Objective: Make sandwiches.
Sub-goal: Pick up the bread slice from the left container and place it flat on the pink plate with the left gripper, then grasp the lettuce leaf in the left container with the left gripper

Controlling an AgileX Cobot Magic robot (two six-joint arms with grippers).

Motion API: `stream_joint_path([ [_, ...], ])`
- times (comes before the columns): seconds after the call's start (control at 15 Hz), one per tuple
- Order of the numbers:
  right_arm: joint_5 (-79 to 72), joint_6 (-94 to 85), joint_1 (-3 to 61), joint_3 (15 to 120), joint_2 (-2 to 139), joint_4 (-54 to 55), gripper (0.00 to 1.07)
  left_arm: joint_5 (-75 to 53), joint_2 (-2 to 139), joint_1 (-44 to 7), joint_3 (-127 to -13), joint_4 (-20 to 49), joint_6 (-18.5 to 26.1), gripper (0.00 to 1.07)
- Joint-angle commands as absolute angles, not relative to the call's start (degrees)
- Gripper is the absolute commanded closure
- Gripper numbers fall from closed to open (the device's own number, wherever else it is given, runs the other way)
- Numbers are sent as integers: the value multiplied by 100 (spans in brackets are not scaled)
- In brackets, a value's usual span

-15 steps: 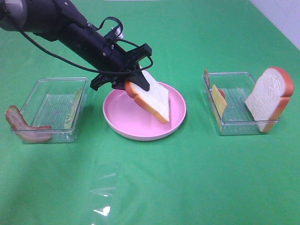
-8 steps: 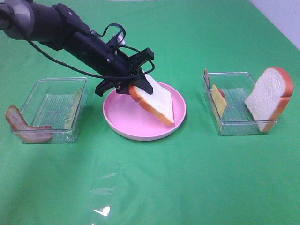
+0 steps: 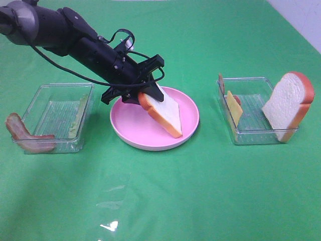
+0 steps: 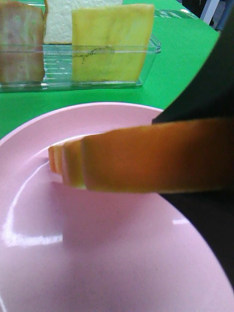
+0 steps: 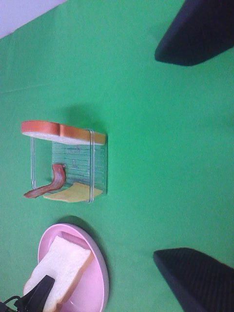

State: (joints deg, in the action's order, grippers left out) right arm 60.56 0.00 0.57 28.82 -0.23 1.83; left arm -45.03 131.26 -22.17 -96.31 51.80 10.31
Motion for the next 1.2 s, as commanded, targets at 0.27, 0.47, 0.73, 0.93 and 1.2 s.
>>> stream_joint_path([
  [0.27,6028,0,52,2865,-149,195,9,-4509,12977,-2252,-9643,4280,842,10],
  [0.47,6028,0,52,2865,-149,195,9,-4664,12525,-2252,-9643,3105,430,10],
  [0.73,6028,0,52,2865,-149,195,9,-5506,11620,-2252,-9643,1536,-92,10],
  [0.93,6028,0,52,2865,-149,195,9,-6417,11333,-2246,-9643,372,-728,10],
  [1.2,6028,0,52,2865,-149,195,9,-6606,11585,-2252,-9643,34,-751,10],
])
